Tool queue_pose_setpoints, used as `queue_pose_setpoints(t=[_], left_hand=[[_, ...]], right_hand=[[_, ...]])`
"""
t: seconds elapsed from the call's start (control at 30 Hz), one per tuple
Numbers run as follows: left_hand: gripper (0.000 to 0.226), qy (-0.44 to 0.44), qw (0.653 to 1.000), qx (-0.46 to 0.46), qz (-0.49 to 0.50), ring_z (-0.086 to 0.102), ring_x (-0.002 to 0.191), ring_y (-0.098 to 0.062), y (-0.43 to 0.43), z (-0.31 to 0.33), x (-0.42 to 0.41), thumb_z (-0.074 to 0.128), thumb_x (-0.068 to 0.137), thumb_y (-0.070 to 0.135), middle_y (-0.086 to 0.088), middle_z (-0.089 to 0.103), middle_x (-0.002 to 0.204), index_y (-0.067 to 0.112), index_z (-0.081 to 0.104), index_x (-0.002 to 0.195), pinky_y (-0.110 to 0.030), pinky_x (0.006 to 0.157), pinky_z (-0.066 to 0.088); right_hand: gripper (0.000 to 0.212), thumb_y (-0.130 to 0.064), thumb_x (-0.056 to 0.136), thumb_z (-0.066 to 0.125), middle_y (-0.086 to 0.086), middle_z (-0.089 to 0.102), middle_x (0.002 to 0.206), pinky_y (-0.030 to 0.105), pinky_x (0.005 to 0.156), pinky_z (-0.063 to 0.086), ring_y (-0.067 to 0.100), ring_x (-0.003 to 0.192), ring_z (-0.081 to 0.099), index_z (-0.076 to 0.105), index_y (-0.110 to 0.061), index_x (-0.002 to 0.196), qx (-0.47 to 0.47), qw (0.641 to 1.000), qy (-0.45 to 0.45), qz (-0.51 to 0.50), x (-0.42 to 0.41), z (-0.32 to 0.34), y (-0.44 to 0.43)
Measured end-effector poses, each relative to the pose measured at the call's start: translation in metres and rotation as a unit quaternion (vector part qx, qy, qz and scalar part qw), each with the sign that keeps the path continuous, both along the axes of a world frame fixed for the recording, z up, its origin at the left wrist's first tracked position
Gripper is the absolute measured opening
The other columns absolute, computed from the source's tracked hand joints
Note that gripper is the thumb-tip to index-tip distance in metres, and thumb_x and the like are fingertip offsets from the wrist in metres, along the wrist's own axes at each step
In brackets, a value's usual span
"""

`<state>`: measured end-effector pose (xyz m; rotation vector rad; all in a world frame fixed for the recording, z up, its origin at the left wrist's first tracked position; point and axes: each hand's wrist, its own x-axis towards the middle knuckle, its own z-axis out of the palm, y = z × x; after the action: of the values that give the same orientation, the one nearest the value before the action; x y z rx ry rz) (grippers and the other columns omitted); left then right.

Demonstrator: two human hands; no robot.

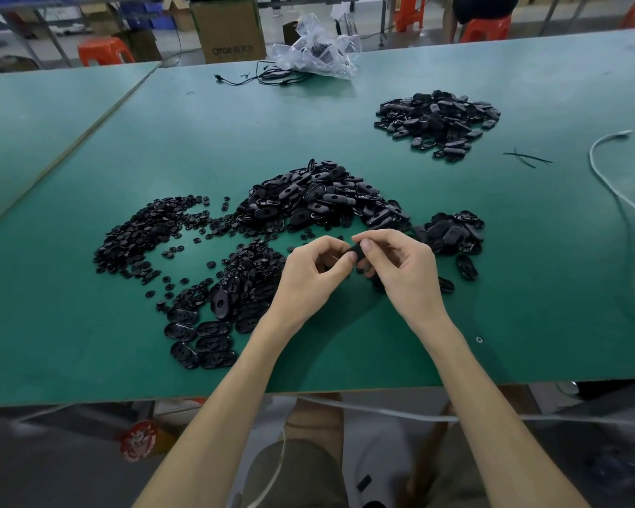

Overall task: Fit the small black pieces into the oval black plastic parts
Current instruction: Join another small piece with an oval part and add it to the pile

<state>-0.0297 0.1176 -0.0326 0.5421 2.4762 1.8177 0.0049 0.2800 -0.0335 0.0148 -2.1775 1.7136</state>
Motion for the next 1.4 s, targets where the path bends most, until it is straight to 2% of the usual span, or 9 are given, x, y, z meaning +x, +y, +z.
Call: queue_pose_setpoints(t=[0.1, 0.23, 0.4, 0.53, 0.67, 0.83, 0.97, 1.1, 1.4], left_hand=[[0.005, 0.003, 1.0, 0.0, 0.0, 0.062, 0.07, -0.013, 0.0, 0.0, -0.0005, 0.07, 0.098, 0.018, -0.002, 0.073, 0.08, 0.016, 0.074, 0.096, -0.023, 0.067, 0.047], [0.005, 0.002, 1.0, 0.0, 0.001, 0.069, 0.081, -0.029, -0.0006, 0.0002, -0.0004, 0.07, 0.098, 0.018, -0.005, 0.075, 0.086, 0.014, 0.074, 0.099, -0.036, 0.076, 0.054], [0.005, 0.012, 1.0, -0.006, -0.003, 0.068, 0.079, -0.026, -0.0006, 0.002, 0.0007, 0.069, 0.098, 0.014, -0.001, 0.075, 0.085, 0.014, 0.073, 0.098, -0.032, 0.075, 0.054], [0.005, 0.013, 1.0, -0.002, -0.011, 0.068, 0.071, -0.025, -0.0003, 0.0036, 0.0018, 0.067, 0.098, 0.009, -0.008, 0.075, 0.083, 0.01, 0.072, 0.097, -0.04, 0.074, 0.057], [0.006, 0.026, 0.999, -0.019, 0.011, 0.065, 0.068, -0.031, 0.0006, 0.002, 0.0017, 0.067, 0.095, 0.01, -0.005, 0.071, 0.076, 0.015, 0.069, 0.093, -0.035, 0.065, 0.052], [0.008, 0.041, 0.998, -0.03, 0.028, 0.057, 0.062, -0.023, 0.002, -0.0006, 0.002, 0.067, 0.092, 0.01, -0.004, 0.068, 0.078, 0.017, 0.064, 0.09, -0.025, 0.059, 0.046], [0.01, 0.076, 0.996, -0.043, 0.035, 0.047, 0.061, -0.004, 0.0027, -0.0008, 0.0029, 0.066, 0.091, 0.01, 0.0, 0.062, 0.084, 0.017, 0.06, 0.087, -0.016, 0.06, 0.04], [0.01, 0.091, 0.993, -0.055, 0.045, 0.047, 0.064, -0.006, 0.0034, -0.0019, 0.0025, 0.065, 0.089, 0.01, 0.004, 0.057, 0.086, 0.016, 0.058, 0.085, -0.021, 0.062, 0.042], [0.01, 0.113, 0.99, -0.065, 0.048, 0.049, 0.062, -0.008, 0.0033, -0.0025, 0.0024, 0.067, 0.093, 0.013, 0.008, 0.059, 0.089, 0.02, 0.062, 0.089, -0.021, 0.062, 0.043]], right_hand=[[0.014, -0.008, 0.101, 0.066, 0.002, 0.077, 0.091, 0.031, 0.073, 0.061, 0.016, 0.077, 0.074, 0.079, -0.011, 0.107, 0.0, 1.0, 0.0, -0.002, -0.0005, 0.0, -0.0007], [0.013, -0.008, 0.1, 0.067, 0.002, 0.077, 0.091, 0.031, 0.074, 0.061, 0.016, 0.077, 0.074, 0.079, -0.011, 0.107, -0.001, 1.0, 0.001, -0.002, 0.0001, 0.0003, -0.001], [0.011, -0.01, 0.099, 0.07, 0.001, 0.077, 0.09, 0.025, 0.074, 0.057, 0.014, 0.076, 0.074, 0.079, -0.011, 0.106, -0.008, 1.0, -0.003, 0.0, -0.0003, 0.0003, -0.001], [0.01, -0.01, 0.098, 0.072, 0.002, 0.078, 0.089, 0.025, 0.073, 0.057, 0.016, 0.075, 0.074, 0.079, -0.011, 0.105, -0.016, 1.0, -0.004, 0.003, -0.0004, 0.0001, 0.0001], [0.01, -0.009, 0.097, 0.073, 0.001, 0.077, 0.088, 0.021, 0.071, 0.055, 0.014, 0.073, 0.074, 0.08, -0.011, 0.104, -0.012, 1.0, -0.009, 0.007, -0.0006, -0.0001, -0.0003], [0.01, -0.007, 0.096, 0.073, 0.0, 0.076, 0.087, 0.017, 0.068, 0.052, 0.008, 0.07, 0.071, 0.08, -0.01, 0.103, -0.004, 1.0, -0.016, 0.016, -0.0016, -0.0002, -0.0009], [0.011, -0.009, 0.096, 0.074, -0.001, 0.077, 0.087, 0.023, 0.07, 0.054, 0.013, 0.071, 0.072, 0.08, -0.014, 0.103, 0.003, 1.0, -0.02, 0.02, -0.0014, 0.0003, -0.0013], [0.01, -0.011, 0.096, 0.074, -0.003, 0.077, 0.084, 0.023, 0.067, 0.054, 0.016, 0.066, 0.072, 0.08, -0.017, 0.101, 0.006, 1.0, -0.02, 0.02, -0.0011, 0.0005, -0.0018], [0.009, -0.009, 0.097, 0.073, -0.007, 0.074, 0.078, 0.021, 0.064, 0.052, 0.013, 0.061, 0.068, 0.078, -0.014, 0.103, -0.006, 1.0, -0.019, 0.01, -0.0007, 0.0017, -0.0022]])
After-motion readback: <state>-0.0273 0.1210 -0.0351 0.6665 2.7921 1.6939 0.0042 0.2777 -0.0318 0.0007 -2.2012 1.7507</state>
